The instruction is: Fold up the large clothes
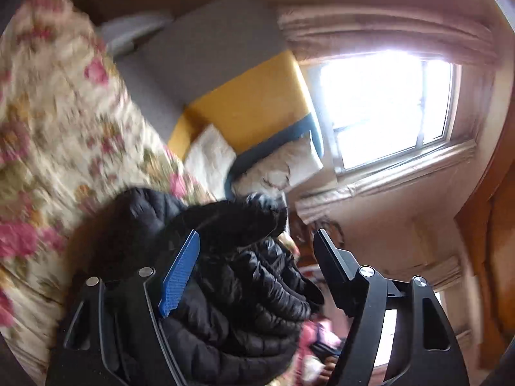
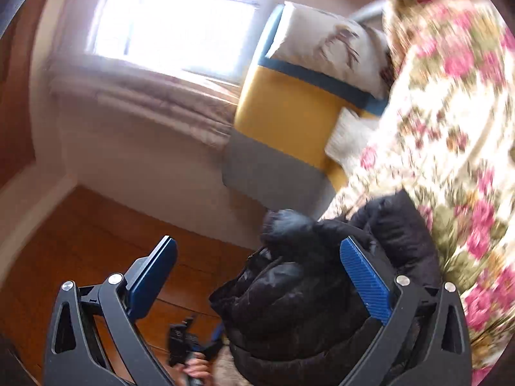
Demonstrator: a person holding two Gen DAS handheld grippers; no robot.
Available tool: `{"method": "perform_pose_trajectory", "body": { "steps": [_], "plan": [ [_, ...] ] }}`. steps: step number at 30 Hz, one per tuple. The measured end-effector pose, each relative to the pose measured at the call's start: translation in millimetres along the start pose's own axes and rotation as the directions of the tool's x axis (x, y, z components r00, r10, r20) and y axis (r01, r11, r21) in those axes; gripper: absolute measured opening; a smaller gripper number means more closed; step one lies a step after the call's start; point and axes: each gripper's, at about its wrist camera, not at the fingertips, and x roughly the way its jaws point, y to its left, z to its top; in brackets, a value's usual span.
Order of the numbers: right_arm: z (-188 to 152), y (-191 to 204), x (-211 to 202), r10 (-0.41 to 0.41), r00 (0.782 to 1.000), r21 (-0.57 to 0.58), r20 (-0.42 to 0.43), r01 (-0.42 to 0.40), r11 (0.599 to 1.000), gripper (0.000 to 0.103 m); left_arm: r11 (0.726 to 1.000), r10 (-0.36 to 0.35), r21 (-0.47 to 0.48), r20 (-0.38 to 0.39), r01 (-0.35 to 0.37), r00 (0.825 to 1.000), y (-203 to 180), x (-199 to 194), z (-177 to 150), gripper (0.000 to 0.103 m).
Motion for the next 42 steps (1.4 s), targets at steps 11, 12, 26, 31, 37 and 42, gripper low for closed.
{"method": "perform_pose_trajectory", "body": {
  "steps": [11,12,26,31,37,42],
  "plan": [
    [-110.7,70.1,110.2,-0.543,0.836,-0.745,0.08,0.412,0.524,0.084,0.621,0.361,0.69,0.169,-0.372,0.917,-72.6,70.1,-69.0,0.072],
    [-111.9,63.3,122.4,-0.568,0.819,-0.753,0.084,0.426,0.502,0.084,0.597,0.393,0.702,0.166,-0.388,0.904,-67.9,82.9,-67.9,0.072],
    [-82.3,-50.8,204.1,-0.677,0.726,-0.639,-0.12,0.465,0.613,0.096,0.722,0.535,0.549,-0.058,-0.421,0.843,56.0,174.6,-20.9,0.069],
    [-83.1,-66.0,214.4,-0.687,0.716,-0.638,-0.126,0.472,0.609,0.097,0.703,0.553,0.554,-0.033,-0.445,0.833,56.1,175.7,-31.4,0.069],
    [-81.4,-64.5,221.5,-0.715,0.69,-0.652,-0.117,0.489,0.579,0.098,0.659,0.591,0.574,0.005,-0.487,0.806,47.3,170.2,-35.1,0.069],
    [-78.8,-35.2,174.8,-0.668,0.737,-0.646,-0.102,0.461,0.609,0.101,0.759,0.488,0.492,0.003,-0.426,0.873,34.1,113.7,-30.6,0.08]
  ]
}}
